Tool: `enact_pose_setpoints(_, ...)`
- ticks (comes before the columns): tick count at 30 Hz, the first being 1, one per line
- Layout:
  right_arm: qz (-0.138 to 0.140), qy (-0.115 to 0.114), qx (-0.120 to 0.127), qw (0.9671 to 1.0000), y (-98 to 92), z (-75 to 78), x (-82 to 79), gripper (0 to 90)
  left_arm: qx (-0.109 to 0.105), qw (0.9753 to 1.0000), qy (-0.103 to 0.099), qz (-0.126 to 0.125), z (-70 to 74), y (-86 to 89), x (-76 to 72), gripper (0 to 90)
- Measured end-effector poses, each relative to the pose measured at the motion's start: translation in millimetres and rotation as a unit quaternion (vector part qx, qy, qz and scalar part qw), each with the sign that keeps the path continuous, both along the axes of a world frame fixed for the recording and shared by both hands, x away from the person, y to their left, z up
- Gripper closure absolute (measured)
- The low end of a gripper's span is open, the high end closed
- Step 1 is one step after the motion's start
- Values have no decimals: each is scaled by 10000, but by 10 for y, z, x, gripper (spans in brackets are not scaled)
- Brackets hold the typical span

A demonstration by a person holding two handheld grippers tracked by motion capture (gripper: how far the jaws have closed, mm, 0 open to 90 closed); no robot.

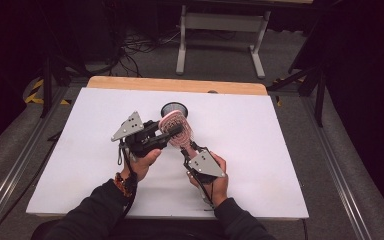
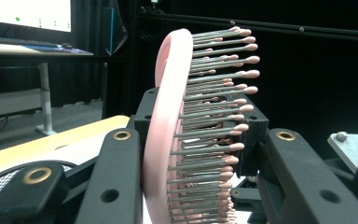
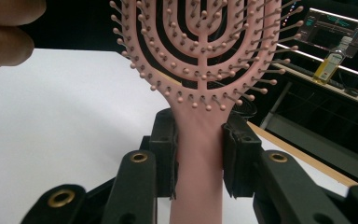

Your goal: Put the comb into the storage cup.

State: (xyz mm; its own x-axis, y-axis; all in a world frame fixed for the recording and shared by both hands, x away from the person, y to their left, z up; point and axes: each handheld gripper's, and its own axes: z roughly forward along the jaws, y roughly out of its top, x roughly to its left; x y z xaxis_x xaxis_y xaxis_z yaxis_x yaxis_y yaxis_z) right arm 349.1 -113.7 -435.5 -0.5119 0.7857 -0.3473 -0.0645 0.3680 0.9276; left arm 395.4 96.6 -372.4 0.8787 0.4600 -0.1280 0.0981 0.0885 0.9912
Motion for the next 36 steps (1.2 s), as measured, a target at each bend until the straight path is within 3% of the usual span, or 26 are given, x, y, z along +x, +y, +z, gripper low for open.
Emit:
enact_pose_setpoints(9,57,55,-76,9999,28,-13,-6,635,69,9997,-221,89,62,80,-18,632)
enact_pose_setpoints(14,125,92,-75,9999,34,-6,-26,528,100,9992,-364,158,102,170,-10,633)
enact_pose_setpoints(27,460,447,-71,9979,-36,16,-53,314,150,9980,-466,399,145,337,18,633)
enact_pose_setpoints(36,761,568,-34,9955,-114,37,-90,269,168,9973,-508,495,160,421,33,633)
